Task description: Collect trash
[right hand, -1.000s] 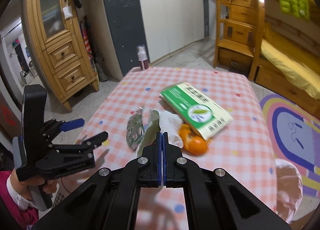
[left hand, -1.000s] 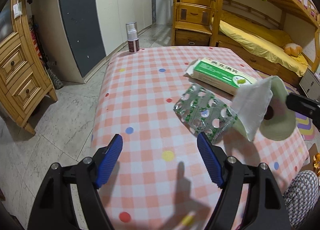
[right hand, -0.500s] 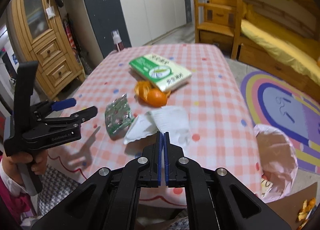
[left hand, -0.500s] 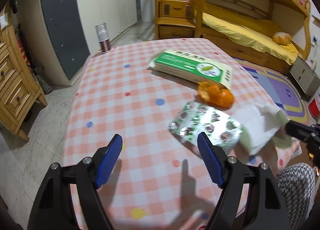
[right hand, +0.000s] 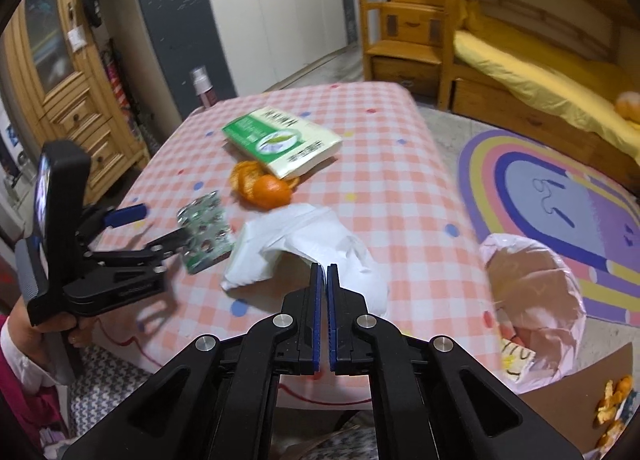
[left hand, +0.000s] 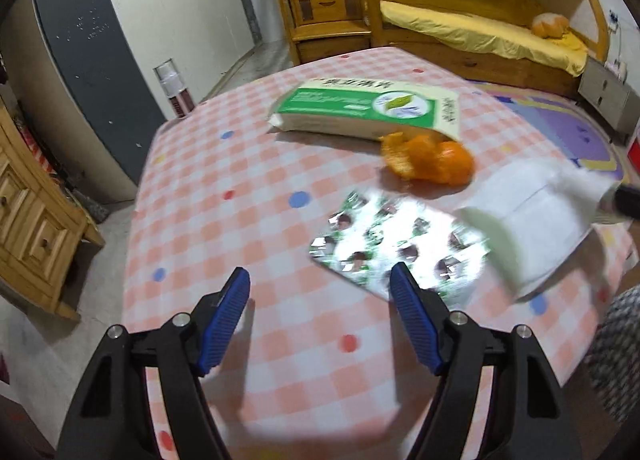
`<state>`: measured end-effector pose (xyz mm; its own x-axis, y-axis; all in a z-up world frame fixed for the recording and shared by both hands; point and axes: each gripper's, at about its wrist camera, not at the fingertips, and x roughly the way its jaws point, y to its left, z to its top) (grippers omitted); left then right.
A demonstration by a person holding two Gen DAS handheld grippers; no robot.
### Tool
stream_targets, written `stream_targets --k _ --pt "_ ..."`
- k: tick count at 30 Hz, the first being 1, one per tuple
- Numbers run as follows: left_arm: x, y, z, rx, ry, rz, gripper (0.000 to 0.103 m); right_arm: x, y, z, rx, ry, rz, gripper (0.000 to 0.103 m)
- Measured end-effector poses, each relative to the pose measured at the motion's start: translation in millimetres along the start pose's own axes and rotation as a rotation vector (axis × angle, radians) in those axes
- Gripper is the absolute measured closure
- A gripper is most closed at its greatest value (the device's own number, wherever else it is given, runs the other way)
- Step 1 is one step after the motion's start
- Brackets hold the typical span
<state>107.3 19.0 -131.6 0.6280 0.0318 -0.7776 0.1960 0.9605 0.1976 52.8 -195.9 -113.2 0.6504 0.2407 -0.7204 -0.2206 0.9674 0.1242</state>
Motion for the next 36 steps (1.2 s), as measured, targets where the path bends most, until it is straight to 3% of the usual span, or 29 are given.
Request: stream_targets --k 4,7,9,10,12,19,22,32,36 --pt "4.6 26.2 -6.3 -0.046 0.02 -0.031 0.032 -7.2 -8.6 3.3 0.019 -0.017 -0.007 0.101" --pt "1.9 28.6 -6.6 -0.049 0.021 0.002 0.032 -5.9 -7.2 2.2 0.009 0.008 0.016 0.098" --pt "-4.5 27.5 -7.3 -0.064 0.01 -0.019 0.032 -6.8 -4.1 0.5 0.002 0.012 0.025 0.087" --pt "-10.2 26.2 -7.9 -0.07 0.004 -0.029 0.032 -7.7 -3.0 0.1 0.003 0.011 0.034 0.073" --pt "-17.5 23.3 -10.2 -0.074 0.004 -0.029 0.03 -13.2 -0.3 -0.3 -0.003 -0.002 0.037 0.061" --pt "-42.3 36.6 -32.6 -0.127 0.046 -0.036 0.03 -23.6 3.6 1.3 -0.012 -0.03 0.059 0.059" --pt "-49.0 38.0 -33.8 -0.174 0.028 -0.056 0.029 -21.9 4.3 1.1 0.0 -0.032 0.072 0.059" --pt "-30.7 -29.7 -14.5 -0.037 -0.001 -0.073 0.026 -30.0 -2.8 -2.8 0.026 -0.042 0.065 0.059" --pt "-18.7 -36.3 -8.7 -0.027 0.007 -0.044 0.026 -30.8 -5.9 -5.0 0.038 -0.042 0.061 0.059"
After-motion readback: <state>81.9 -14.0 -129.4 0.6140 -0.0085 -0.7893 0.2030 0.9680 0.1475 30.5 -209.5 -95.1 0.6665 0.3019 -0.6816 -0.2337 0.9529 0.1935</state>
